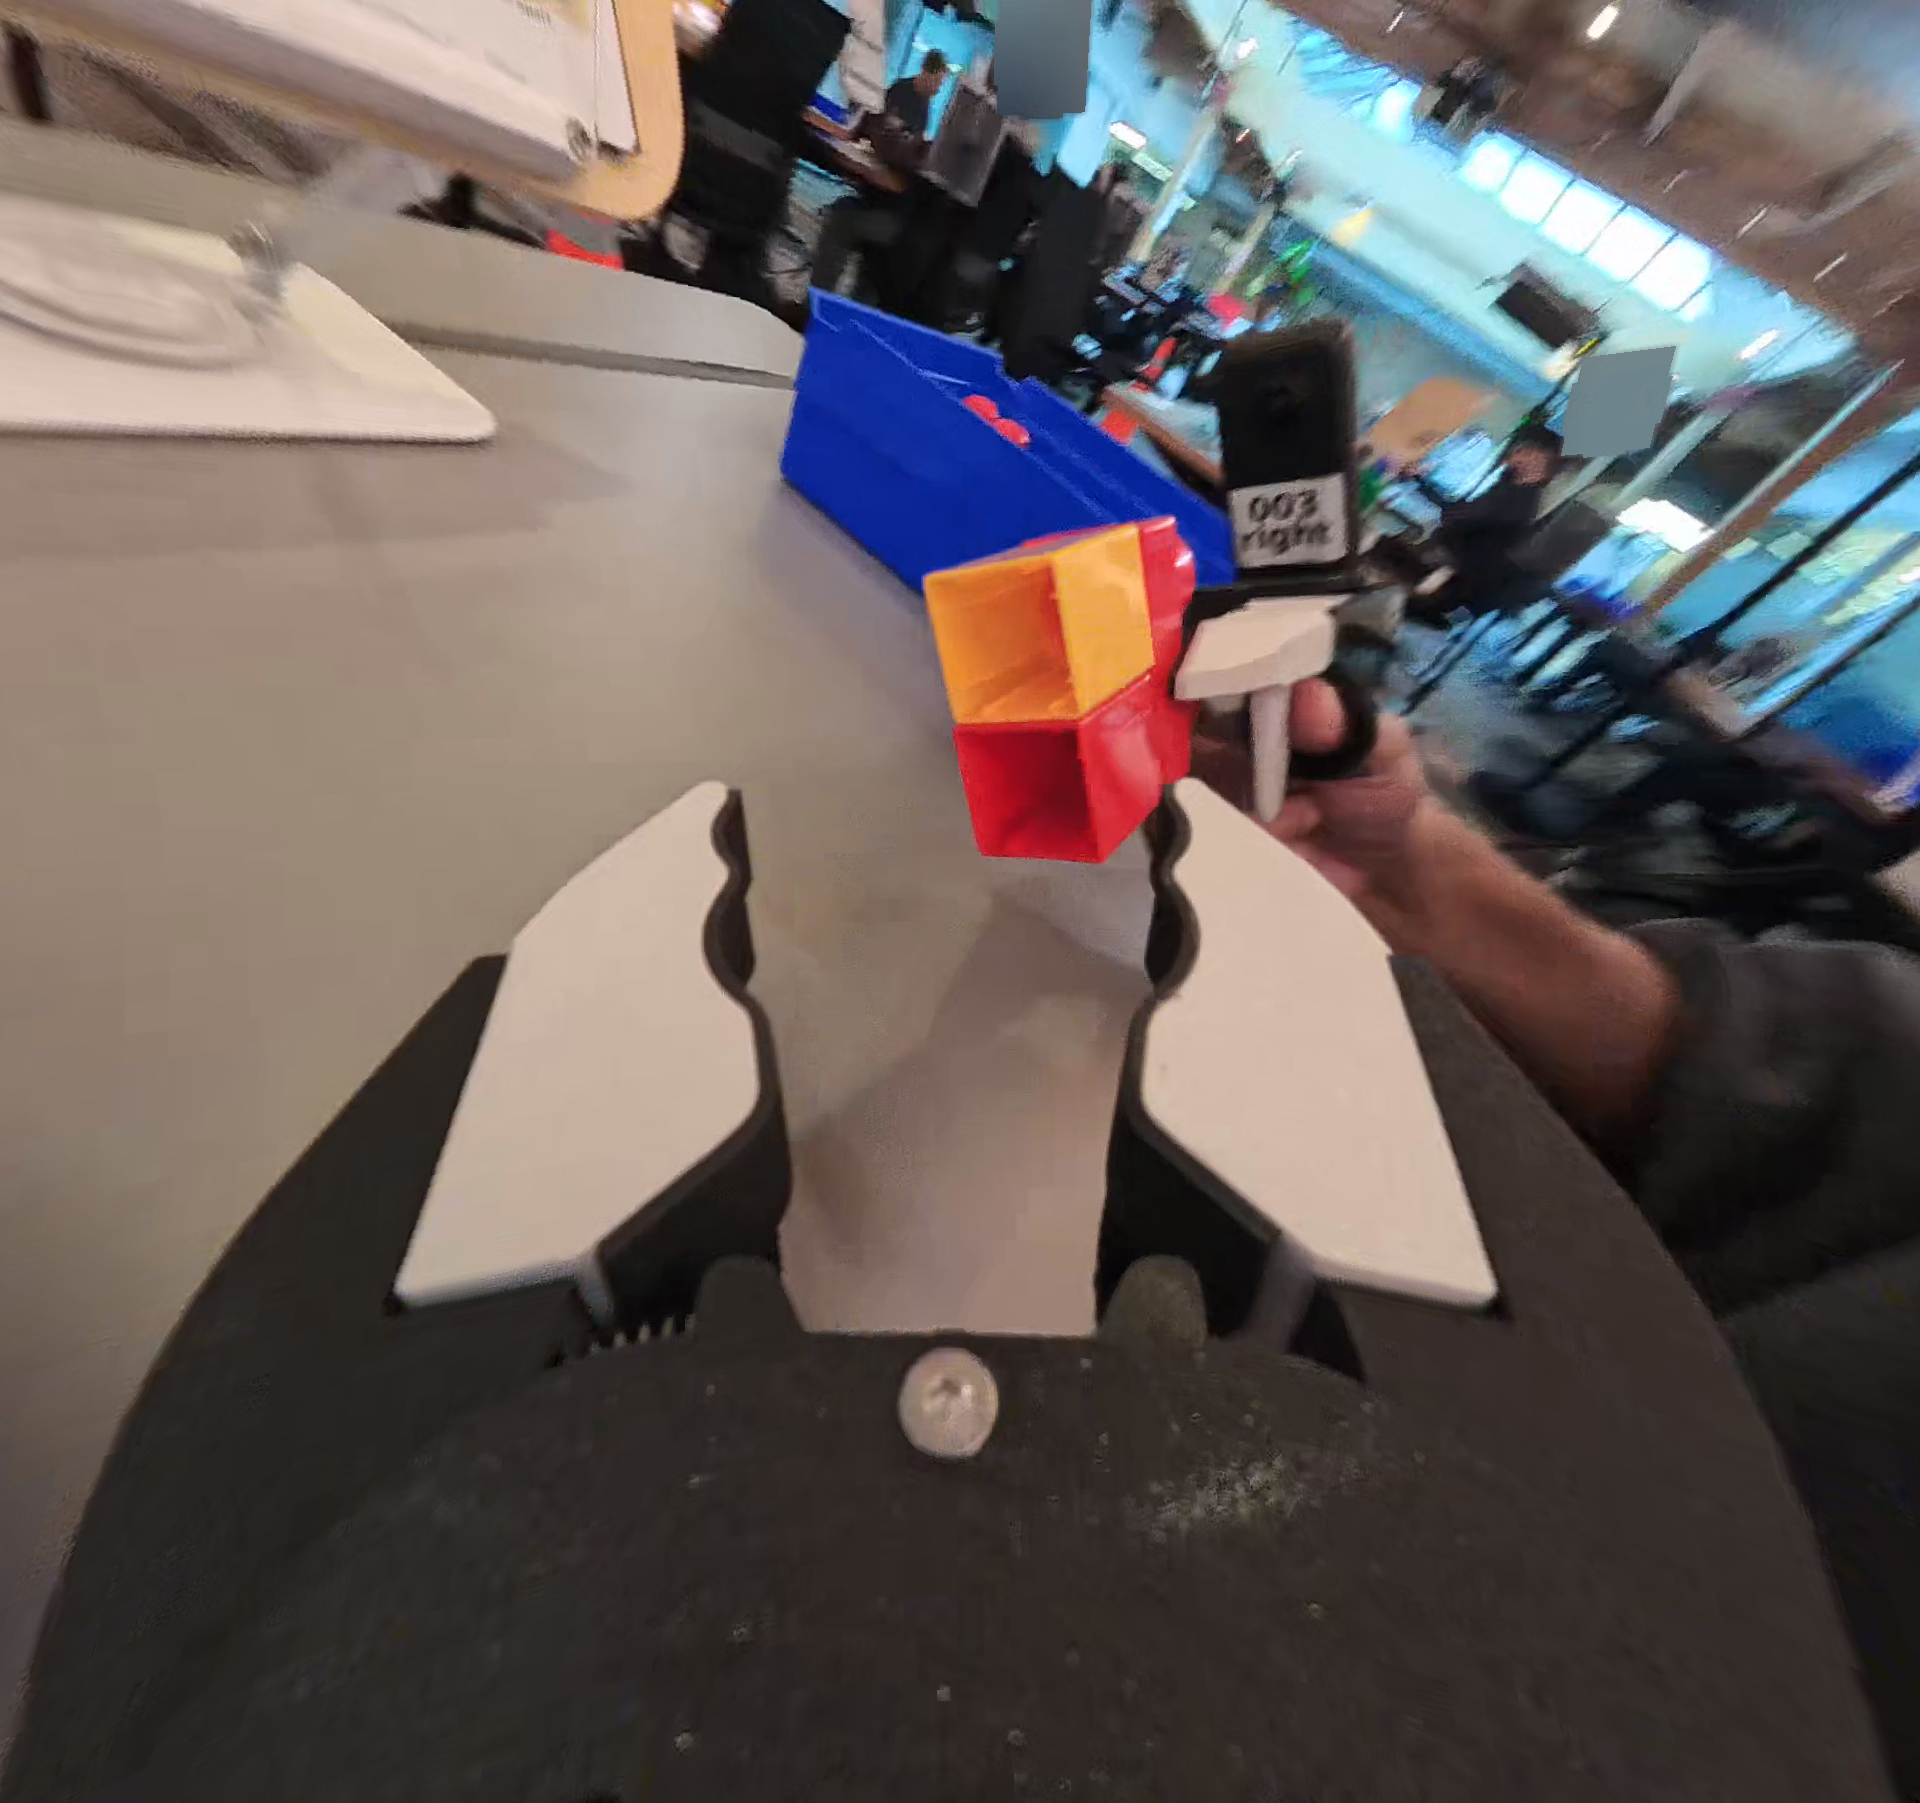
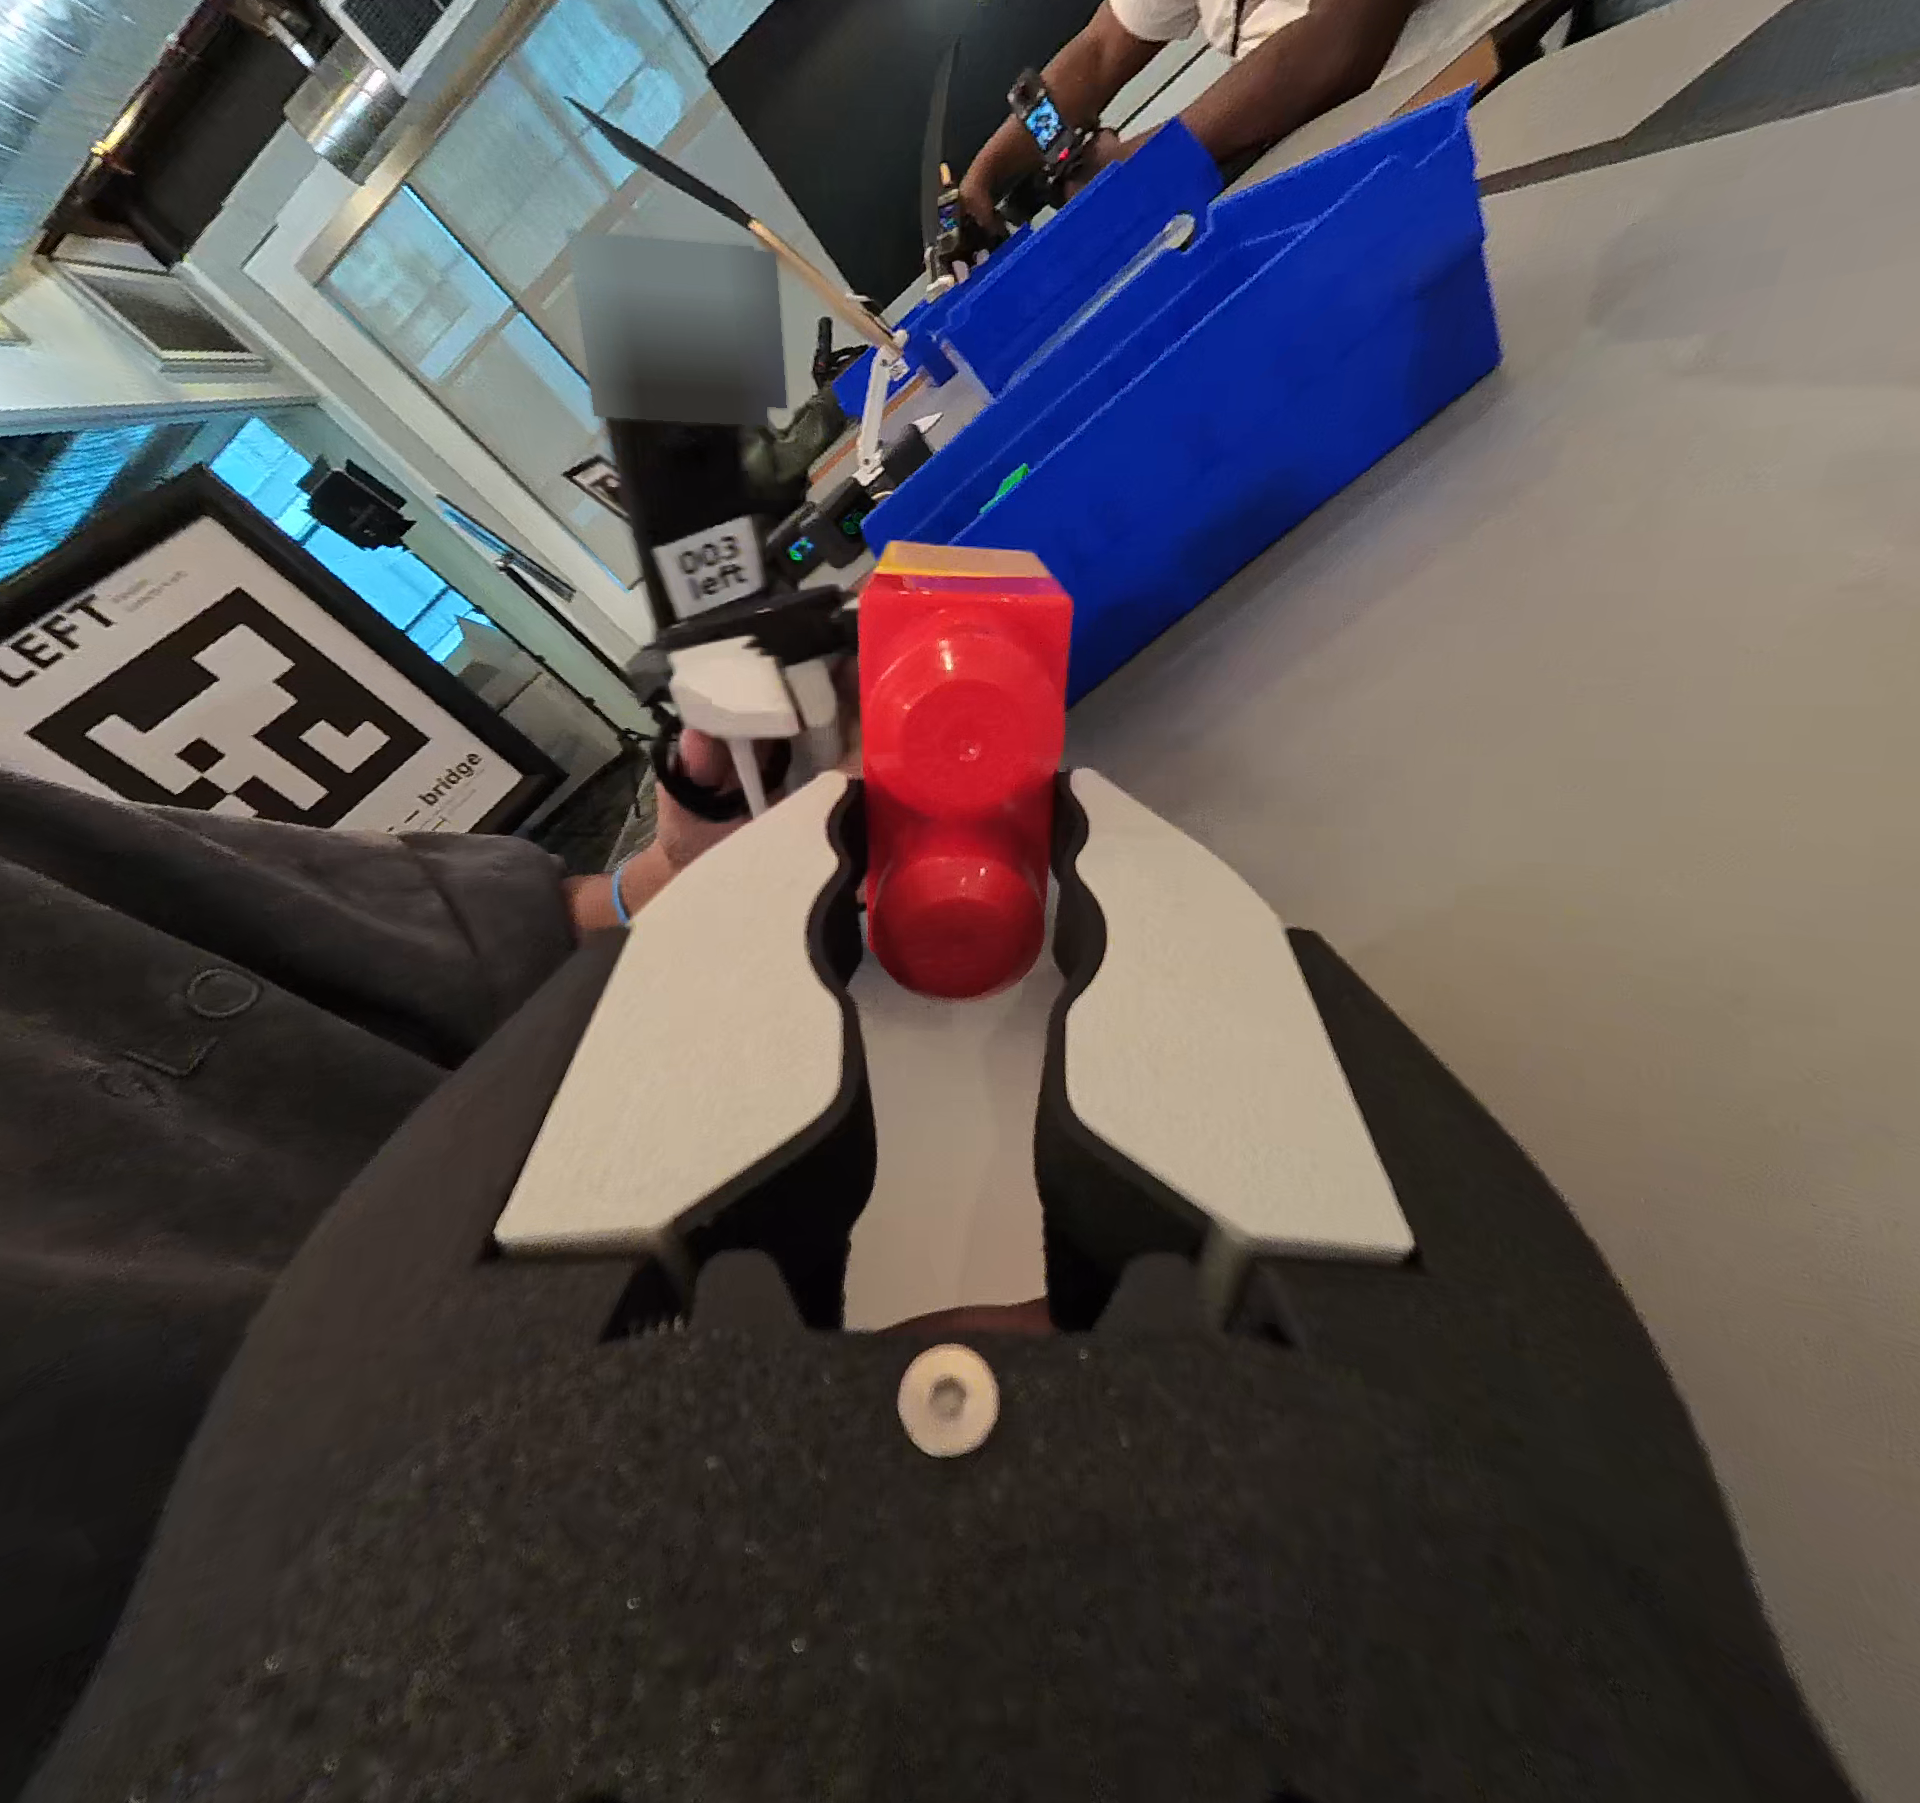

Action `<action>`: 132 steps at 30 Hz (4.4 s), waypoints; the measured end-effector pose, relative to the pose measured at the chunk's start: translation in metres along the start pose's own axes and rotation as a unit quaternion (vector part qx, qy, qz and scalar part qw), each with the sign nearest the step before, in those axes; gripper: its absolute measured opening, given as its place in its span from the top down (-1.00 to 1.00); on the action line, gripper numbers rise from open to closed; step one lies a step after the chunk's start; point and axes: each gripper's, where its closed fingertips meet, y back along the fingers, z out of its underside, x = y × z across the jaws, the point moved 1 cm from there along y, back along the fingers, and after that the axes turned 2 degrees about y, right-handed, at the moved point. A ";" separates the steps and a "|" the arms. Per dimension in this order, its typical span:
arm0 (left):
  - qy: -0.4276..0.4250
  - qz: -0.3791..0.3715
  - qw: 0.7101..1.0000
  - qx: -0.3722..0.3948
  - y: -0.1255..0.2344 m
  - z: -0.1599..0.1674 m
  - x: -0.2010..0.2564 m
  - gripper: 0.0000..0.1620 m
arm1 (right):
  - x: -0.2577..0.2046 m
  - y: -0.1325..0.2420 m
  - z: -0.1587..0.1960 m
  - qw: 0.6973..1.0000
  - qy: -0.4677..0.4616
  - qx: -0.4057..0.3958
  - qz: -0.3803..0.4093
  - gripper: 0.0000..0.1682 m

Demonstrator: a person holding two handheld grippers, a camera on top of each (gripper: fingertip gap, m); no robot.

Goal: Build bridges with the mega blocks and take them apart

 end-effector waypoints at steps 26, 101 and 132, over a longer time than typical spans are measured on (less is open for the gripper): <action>-0.233 -0.168 0.957 -0.042 -0.010 0.019 0.009 0.16 | 0.268 0.293 -0.101 0.646 -0.182 -0.301 0.678 0.60; -0.266 -0.192 0.806 -0.493 0.131 -0.051 -0.208 0.12 | 0.003 0.030 0.043 0.961 0.145 -0.019 0.234 0.55; -0.377 0.016 0.791 -0.481 0.028 -0.101 -0.093 0.05 | -0.009 0.033 0.033 0.959 0.164 -0.014 0.229 0.58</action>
